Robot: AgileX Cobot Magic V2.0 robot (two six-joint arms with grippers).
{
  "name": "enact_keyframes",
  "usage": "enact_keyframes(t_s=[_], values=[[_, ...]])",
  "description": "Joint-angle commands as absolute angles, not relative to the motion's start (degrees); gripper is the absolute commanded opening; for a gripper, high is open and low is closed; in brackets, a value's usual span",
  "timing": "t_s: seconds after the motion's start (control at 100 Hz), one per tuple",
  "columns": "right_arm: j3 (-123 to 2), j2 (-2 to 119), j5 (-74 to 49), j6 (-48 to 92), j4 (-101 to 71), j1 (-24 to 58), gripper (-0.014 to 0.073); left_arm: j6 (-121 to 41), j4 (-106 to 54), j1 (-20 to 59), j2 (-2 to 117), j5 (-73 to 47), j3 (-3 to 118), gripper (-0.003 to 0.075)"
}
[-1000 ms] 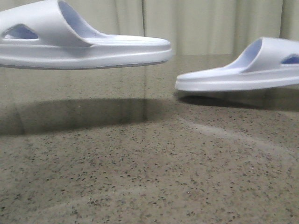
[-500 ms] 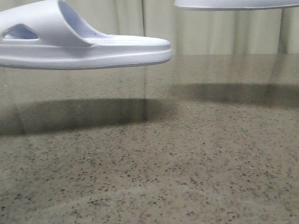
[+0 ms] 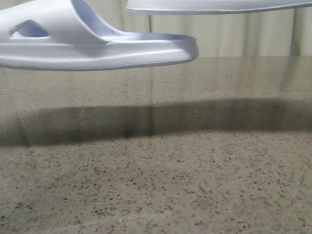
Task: Insert blue slippers together front up
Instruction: 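Lift the right-held slipper and carry it toward the left-held slipper, then stack the right-held slipper onto the left-held slipper, soles together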
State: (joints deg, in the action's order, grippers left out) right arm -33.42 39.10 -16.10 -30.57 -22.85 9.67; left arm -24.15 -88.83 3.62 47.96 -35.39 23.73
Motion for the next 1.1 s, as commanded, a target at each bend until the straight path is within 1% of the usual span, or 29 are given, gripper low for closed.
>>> enact_keyframes(t_s=[0.0,0.11,0.36,0.86,1.09], values=[[-35.62,38.67,-11.93,-30.06,-23.65,11.77,-0.0107,-24.22,-93.26,4.37,47.47,-37.99,25.17,0.0016],[-35.62,38.67,-11.93,-30.06,-23.65,13.09,-0.0107,-24.22,-95.27,4.48,47.47,-39.68,25.17,0.0016],[-35.62,38.67,-11.93,-30.06,-23.65,13.18,-0.0107,-24.22,-99.18,4.57,47.47,-44.88,25.17,0.0016],[-35.62,38.67,-12.94,-29.7,-23.65,13.23,-0.0107,-24.22,-99.18,4.57,47.47,-46.24,25.17,0.0016],[-35.62,38.67,-12.96,-29.61,-23.65,16.53,-0.0107,-24.22,-99.18,6.57,47.87,-46.4,25.17,0.0016]])
